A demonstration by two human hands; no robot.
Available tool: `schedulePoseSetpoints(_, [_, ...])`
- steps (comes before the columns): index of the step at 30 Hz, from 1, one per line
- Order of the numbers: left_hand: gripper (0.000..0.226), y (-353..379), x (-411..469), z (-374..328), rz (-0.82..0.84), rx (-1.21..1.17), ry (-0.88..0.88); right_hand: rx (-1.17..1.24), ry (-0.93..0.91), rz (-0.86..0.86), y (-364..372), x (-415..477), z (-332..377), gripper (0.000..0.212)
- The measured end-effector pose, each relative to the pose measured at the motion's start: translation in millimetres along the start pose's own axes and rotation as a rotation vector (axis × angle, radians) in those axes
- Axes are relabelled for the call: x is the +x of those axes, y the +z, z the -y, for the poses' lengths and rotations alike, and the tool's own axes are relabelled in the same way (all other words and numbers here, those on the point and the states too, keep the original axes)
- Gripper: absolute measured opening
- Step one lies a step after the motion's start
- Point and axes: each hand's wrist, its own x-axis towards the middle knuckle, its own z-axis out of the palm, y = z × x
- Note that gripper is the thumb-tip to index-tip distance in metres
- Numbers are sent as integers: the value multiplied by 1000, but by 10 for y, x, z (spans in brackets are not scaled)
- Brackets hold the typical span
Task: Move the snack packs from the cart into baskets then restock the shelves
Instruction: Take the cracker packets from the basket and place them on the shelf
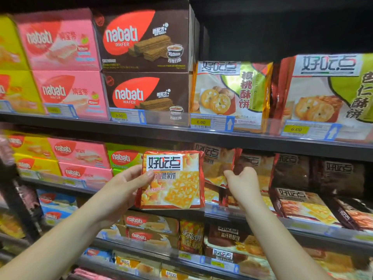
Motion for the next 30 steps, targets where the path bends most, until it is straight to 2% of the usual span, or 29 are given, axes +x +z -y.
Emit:
schedulePoseSetpoints(3, [39,-17,14,0,11,26,-1,-100,0,11,128,22,-11,29])
schedulePoseSetpoints(10, [37,-38,53,-4,13,52,-8,-244,-38,-17,294,66,-72,24])
schedulePoseSetpoints(13, [37,-34,86,-15,2,49,-19,-330,-55,-30,313,91,-75,30])
schedulePoseSetpoints(18, [38,-7,116,-5,3,48,-7,-584,-200,-88,275,88,-78,11])
schedulePoseSetpoints(20, [37,-2,129,0,1,44,-8,-678,-234,-87,272,82,-67,11])
schedulePoseSetpoints(30, [42,-1,161,20,25,21,-10,-615,-169,-40,367,162,-119,13])
